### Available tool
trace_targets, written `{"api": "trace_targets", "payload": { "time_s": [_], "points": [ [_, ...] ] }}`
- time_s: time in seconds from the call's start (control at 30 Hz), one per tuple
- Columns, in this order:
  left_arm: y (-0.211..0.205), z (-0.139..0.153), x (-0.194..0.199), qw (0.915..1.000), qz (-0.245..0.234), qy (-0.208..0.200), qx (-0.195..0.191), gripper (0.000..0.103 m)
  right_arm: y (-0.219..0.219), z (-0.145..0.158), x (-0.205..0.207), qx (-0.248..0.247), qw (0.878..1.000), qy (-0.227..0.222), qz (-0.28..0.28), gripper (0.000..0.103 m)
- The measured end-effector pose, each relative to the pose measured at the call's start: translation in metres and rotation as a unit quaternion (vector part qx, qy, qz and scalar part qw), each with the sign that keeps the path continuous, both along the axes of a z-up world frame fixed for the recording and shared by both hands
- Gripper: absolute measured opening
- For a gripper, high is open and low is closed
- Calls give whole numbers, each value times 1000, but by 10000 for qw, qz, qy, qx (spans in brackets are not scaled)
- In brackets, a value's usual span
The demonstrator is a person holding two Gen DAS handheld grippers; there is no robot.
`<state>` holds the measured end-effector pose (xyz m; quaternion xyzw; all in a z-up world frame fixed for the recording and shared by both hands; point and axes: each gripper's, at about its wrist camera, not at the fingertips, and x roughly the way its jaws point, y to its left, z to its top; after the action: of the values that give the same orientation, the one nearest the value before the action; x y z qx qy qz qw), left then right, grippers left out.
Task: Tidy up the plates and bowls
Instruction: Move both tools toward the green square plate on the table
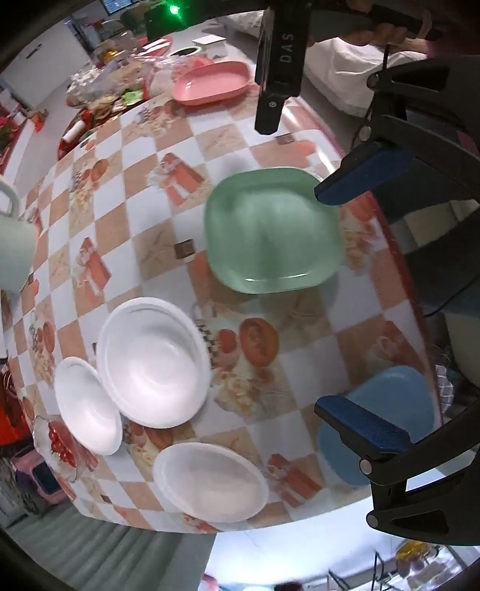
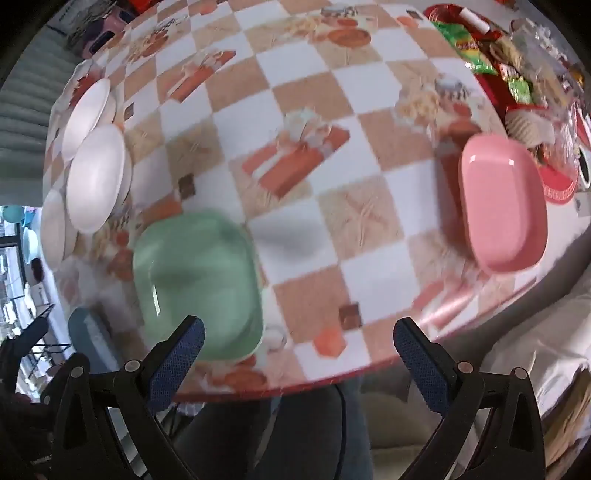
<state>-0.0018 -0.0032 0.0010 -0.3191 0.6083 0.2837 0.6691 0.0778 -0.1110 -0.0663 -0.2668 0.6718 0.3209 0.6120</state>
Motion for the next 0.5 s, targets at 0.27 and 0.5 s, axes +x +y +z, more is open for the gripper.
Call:
{"api": "trace_targets", "payload": {
  "time_s": [0.27,0.5],
  "points": [
    [-13,9,-3,9992,-288,161,-205,103,-4,6,-25,-28,10000,81,-36,103],
    [-7,17,-7,9996,-252,90,-29,103,0,16,-24,37,9999,102,-83,103]
  ]
}}
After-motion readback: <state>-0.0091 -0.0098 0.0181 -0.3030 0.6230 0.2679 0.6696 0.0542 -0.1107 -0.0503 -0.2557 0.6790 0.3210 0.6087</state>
